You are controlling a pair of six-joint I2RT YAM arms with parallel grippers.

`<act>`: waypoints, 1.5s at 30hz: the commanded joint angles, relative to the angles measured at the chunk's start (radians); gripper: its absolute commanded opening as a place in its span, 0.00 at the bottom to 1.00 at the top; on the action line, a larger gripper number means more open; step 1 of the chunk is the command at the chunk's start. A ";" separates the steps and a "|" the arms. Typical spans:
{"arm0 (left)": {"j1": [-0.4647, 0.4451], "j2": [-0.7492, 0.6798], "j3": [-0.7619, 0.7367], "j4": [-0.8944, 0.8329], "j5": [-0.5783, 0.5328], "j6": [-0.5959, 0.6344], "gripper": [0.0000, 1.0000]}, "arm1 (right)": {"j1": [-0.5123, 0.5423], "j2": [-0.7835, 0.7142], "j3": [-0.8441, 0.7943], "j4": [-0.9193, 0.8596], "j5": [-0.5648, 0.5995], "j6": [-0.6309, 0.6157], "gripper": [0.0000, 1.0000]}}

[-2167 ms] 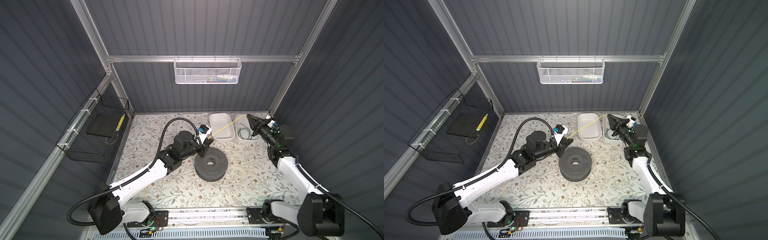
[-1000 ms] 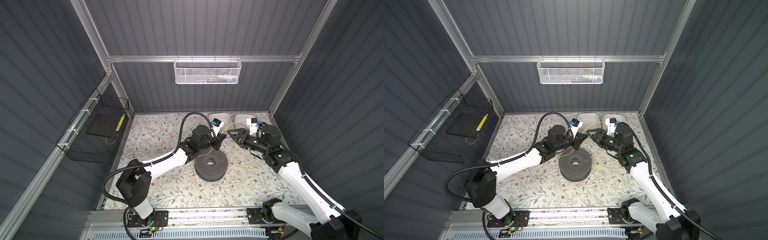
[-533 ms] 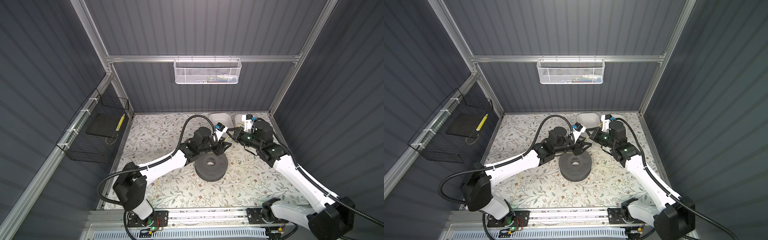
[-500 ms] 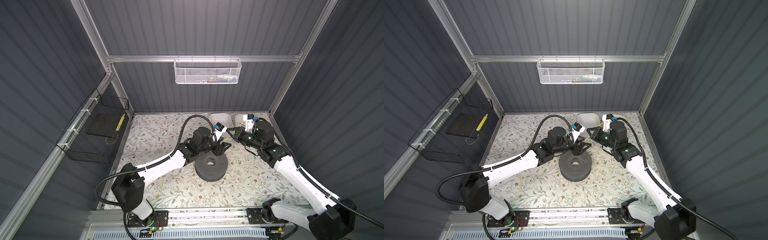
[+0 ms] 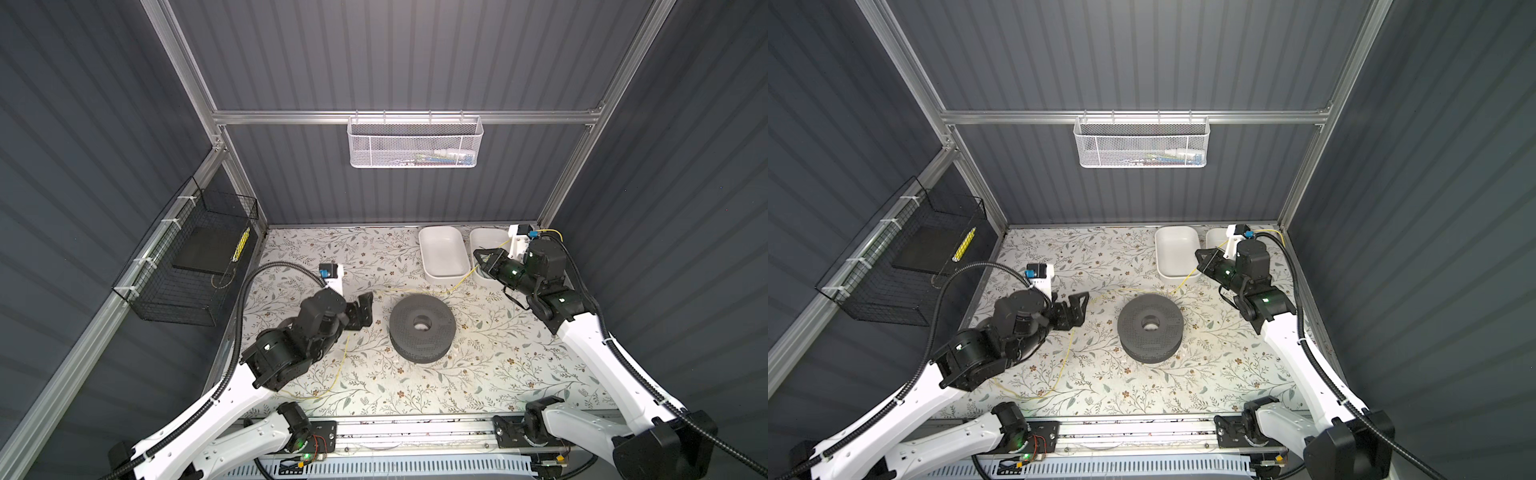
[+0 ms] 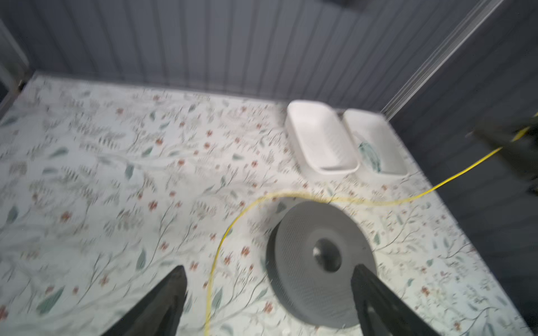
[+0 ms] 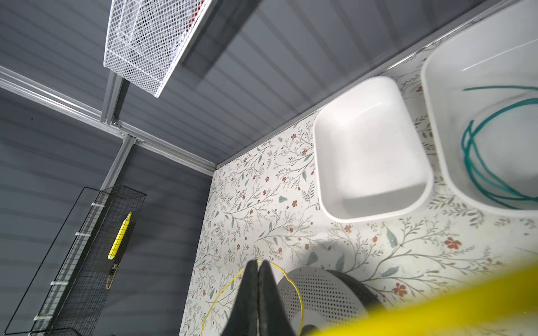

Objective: Wrap the cables
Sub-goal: 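Pull the wire toward the robot with the left gripper while the right withdraws, then move the left gripper with the wire over the spool's hole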

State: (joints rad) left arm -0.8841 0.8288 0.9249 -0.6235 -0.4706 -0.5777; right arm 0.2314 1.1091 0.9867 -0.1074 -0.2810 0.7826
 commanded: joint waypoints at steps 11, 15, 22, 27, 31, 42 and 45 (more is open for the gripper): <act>-0.002 0.073 -0.175 -0.170 0.129 -0.124 0.61 | -0.058 -0.020 -0.009 0.000 -0.023 -0.017 0.00; -0.001 0.037 -0.275 -0.062 0.141 -0.122 0.37 | -0.083 -0.029 -0.021 -0.003 -0.044 -0.013 0.00; -0.001 -0.050 -0.409 0.112 0.224 -0.067 0.48 | -0.108 -0.044 -0.042 -0.008 -0.090 -0.006 0.00; -0.003 -0.035 -0.438 0.167 0.288 -0.030 0.19 | -0.132 -0.060 -0.051 -0.020 -0.092 -0.008 0.00; -0.003 -0.025 -0.413 0.145 0.315 0.028 0.03 | -0.188 -0.081 -0.066 -0.047 -0.128 -0.020 0.00; -0.067 0.119 -0.130 0.177 0.356 0.116 0.00 | -0.409 -0.124 -0.161 -0.100 -0.243 -0.018 0.59; -0.135 0.224 -0.018 0.197 0.293 0.105 0.00 | -0.441 -0.134 -0.173 -0.103 -0.298 -0.001 0.63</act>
State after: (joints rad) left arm -0.9775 0.9928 0.8238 -0.4622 -0.1452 -0.4911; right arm -0.1864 0.9897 0.8288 -0.1947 -0.5037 0.7776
